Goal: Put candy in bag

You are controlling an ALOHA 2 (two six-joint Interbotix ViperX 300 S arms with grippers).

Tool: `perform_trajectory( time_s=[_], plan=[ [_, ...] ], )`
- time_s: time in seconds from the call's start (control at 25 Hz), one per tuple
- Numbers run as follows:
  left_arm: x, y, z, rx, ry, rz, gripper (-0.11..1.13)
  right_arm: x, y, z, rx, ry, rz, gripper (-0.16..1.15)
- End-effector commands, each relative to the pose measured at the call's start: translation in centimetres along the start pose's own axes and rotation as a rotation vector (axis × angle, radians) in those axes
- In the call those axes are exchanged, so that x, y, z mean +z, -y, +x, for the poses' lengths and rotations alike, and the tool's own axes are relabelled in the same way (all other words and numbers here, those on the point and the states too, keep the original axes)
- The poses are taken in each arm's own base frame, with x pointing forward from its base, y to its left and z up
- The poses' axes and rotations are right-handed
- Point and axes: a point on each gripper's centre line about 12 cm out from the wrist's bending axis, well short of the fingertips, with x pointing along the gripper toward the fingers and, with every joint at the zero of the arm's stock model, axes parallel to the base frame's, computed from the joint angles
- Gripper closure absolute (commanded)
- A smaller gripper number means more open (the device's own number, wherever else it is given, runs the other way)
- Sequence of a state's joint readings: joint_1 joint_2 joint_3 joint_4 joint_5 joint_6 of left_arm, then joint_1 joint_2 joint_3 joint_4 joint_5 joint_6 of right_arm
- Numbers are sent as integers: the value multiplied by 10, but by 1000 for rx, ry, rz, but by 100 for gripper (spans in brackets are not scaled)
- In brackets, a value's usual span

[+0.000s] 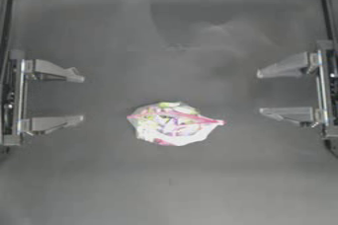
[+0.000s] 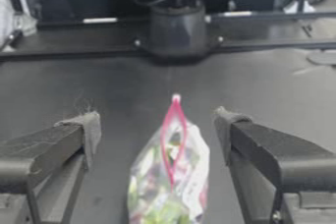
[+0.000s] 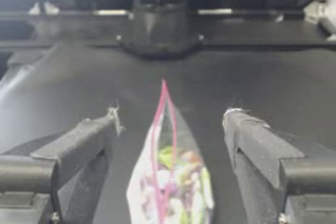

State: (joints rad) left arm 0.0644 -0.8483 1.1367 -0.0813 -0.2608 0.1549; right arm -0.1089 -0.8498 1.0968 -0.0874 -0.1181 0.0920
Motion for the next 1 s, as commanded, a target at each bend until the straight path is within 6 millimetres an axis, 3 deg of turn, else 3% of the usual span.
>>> perform_trajectory(
  time_s=[0.04, 1.0],
  plan=[
    [5, 0, -2, 1, 25, 13, 3, 4, 0, 0, 4, 34, -6, 4],
    [2, 0, -19, 4, 61, 14, 3, 4, 1, -16, 1, 130, 6, 4]
  ],
)
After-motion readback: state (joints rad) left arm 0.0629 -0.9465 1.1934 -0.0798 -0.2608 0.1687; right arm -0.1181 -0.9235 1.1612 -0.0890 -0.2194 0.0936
